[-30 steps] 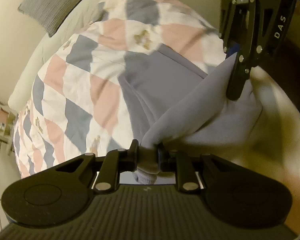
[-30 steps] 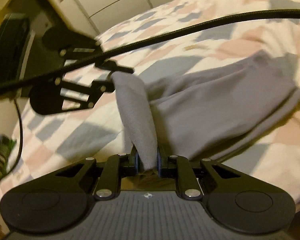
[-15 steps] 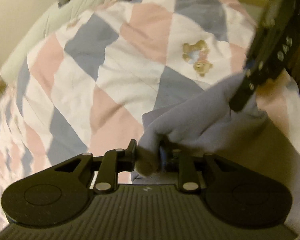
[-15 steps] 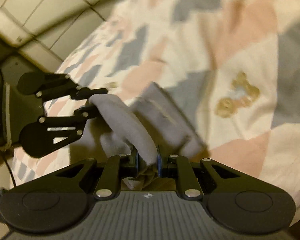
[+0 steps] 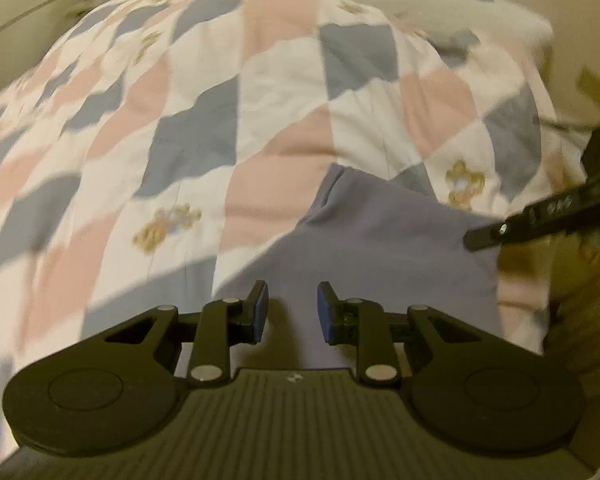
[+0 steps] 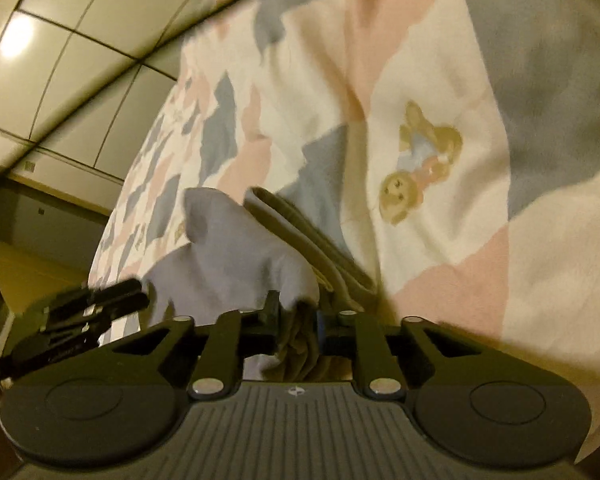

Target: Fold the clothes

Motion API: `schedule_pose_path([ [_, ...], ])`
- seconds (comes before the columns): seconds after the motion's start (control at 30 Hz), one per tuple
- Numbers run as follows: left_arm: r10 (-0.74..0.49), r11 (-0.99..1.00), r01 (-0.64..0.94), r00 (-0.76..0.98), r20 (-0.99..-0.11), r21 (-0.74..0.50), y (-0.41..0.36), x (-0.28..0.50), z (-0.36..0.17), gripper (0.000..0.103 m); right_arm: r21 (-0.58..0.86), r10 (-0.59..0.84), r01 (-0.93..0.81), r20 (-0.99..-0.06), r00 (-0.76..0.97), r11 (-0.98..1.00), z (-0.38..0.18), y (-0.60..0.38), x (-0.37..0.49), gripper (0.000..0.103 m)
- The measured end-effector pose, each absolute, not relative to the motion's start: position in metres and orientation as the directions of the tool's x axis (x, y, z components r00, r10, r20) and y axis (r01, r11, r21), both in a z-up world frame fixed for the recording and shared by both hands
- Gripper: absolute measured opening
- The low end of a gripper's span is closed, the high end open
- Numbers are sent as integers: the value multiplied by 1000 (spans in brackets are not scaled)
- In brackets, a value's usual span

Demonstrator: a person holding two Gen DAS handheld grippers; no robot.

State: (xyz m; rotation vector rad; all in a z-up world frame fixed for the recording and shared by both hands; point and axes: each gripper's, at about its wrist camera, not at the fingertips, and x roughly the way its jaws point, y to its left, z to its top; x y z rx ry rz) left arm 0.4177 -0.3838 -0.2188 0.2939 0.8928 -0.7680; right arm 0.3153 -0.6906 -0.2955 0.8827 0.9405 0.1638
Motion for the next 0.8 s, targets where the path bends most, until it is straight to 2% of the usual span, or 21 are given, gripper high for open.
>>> schedule_pose_path([
  [0.17,-482,726,676,368,-795,-127,-368,405,-221,22,680,443,285,-683,581,675,-298,-689,317,15],
  [0.3,-484,729,673,375,-790,-127,-358,396,-217,22,620,388,273,-716,581,736,-277,-684,327,37],
  [0.43,-468,767,623,380,-798,-153,-352,389,-218,22,556,362,167,-710,604,814,-247,-675,352,42],
  [0.6,-437,837,513,418,-796,-190,-362,383,-222,22,568,426,109,-718,551,816,-261,-679,381,45],
  [0.63,-425,848,497,430,-797,-185,-368,381,-224,22,571,439,97,-719,539,816,-264,-680,387,44],
  [0.67,-411,858,482,442,-797,-175,-375,381,-227,22,573,451,85,-720,528,815,-267,-680,392,38],
  [0.7,-396,868,467,453,-798,-166,-383,380,-230,22,576,463,74,-721,516,814,-270,-681,398,12],
  [0.8,-355,897,416,482,-801,-147,-402,382,-241,23,584,498,40,-723,479,810,-278,-683,415,8],
])
